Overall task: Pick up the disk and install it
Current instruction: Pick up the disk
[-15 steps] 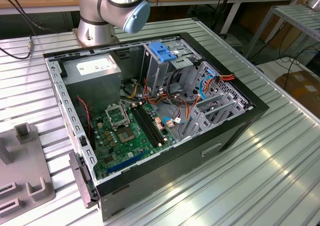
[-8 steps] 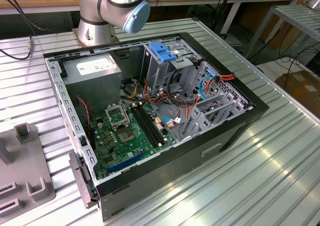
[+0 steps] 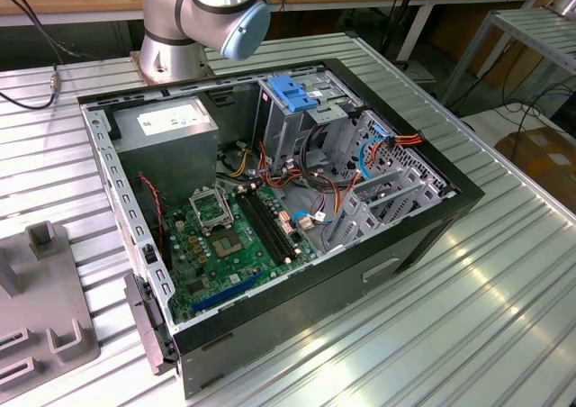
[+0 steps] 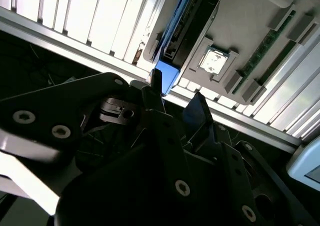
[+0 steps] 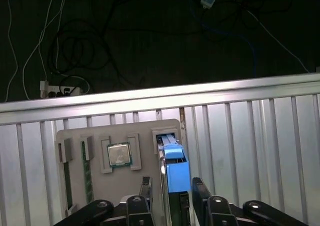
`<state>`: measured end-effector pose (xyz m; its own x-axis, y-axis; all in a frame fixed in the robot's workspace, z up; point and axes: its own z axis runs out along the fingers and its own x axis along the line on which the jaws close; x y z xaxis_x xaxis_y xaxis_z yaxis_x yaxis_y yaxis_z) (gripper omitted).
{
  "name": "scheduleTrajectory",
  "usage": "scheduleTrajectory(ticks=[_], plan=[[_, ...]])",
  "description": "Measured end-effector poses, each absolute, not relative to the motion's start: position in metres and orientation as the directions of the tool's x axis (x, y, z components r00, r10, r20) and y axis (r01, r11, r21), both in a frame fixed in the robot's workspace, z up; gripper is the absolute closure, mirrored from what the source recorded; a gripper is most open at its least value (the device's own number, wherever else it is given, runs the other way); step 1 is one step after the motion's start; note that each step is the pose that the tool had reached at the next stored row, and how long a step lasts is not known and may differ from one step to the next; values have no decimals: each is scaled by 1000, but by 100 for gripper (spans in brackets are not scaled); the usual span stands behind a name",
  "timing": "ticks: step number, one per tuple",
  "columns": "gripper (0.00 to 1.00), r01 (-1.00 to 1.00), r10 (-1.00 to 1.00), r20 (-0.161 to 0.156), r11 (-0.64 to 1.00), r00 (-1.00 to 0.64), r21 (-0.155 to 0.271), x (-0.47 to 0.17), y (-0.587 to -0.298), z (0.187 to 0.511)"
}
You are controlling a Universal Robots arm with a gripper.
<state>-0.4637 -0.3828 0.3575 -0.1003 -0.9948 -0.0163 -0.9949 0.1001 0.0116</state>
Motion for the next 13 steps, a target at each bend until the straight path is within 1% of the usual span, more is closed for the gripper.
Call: scheduleTrajectory(ticks=[8, 10, 11, 13], plan=[[55, -998, -998, -16, 55, -55, 8, -464, -383, 347], [54, -999, -999, -16, 41, -41, 7, -464, -383, 345], [48, -999, -999, -16, 37, -37, 7, -464, -383, 344], [48, -1000, -999, -16, 29, -29, 7, -464, -383, 343]])
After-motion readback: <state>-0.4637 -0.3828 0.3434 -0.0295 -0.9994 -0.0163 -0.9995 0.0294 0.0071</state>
